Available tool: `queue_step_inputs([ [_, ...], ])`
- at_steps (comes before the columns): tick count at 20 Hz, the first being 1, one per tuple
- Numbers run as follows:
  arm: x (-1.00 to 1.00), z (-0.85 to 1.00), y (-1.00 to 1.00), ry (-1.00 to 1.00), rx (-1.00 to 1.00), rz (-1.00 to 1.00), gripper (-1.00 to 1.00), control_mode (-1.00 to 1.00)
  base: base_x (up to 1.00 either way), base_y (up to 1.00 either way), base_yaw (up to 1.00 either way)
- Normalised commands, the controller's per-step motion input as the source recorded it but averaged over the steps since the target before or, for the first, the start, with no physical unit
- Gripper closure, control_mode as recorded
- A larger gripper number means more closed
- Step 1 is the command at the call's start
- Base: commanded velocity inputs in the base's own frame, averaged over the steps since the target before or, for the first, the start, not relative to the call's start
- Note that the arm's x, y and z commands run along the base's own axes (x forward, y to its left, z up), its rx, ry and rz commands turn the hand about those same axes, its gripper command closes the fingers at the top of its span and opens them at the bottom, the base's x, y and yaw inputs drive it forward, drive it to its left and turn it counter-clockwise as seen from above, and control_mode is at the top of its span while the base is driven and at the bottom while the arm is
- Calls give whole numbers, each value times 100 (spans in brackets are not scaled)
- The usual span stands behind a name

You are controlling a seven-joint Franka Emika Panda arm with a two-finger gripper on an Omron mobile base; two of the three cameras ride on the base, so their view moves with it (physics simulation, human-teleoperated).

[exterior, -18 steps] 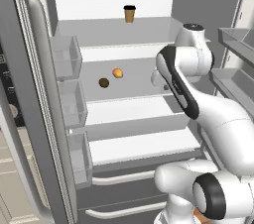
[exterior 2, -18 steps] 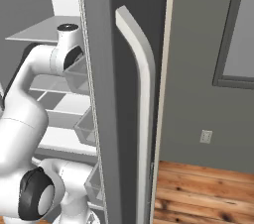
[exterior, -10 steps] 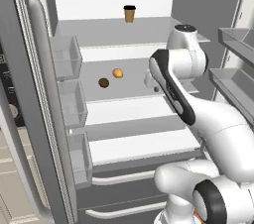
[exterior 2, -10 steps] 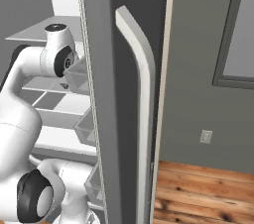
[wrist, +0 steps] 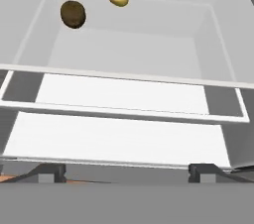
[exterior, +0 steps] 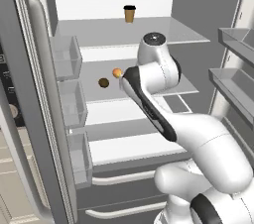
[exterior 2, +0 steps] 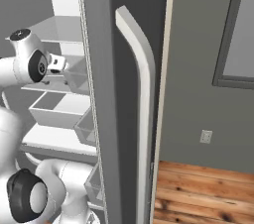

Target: Pick the kiwi and mango from the fridge and place them on the plate next to the blender to make a fruit smoothie.

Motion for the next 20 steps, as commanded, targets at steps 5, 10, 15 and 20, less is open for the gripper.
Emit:
queue_step_inputs([
  [5, 26, -2, 43, -14, 0, 2, -100, -100, 0, 0, 0],
  [10, 42, 0, 44, -1, 0, 0, -100, -100, 0, 0, 0],
  [15, 47, -1, 14, -3, 0, 1, -100, -100, 0, 0, 0],
  [20, 32, -21, 14, -1, 0, 2, -100, -100, 0, 0, 0],
])
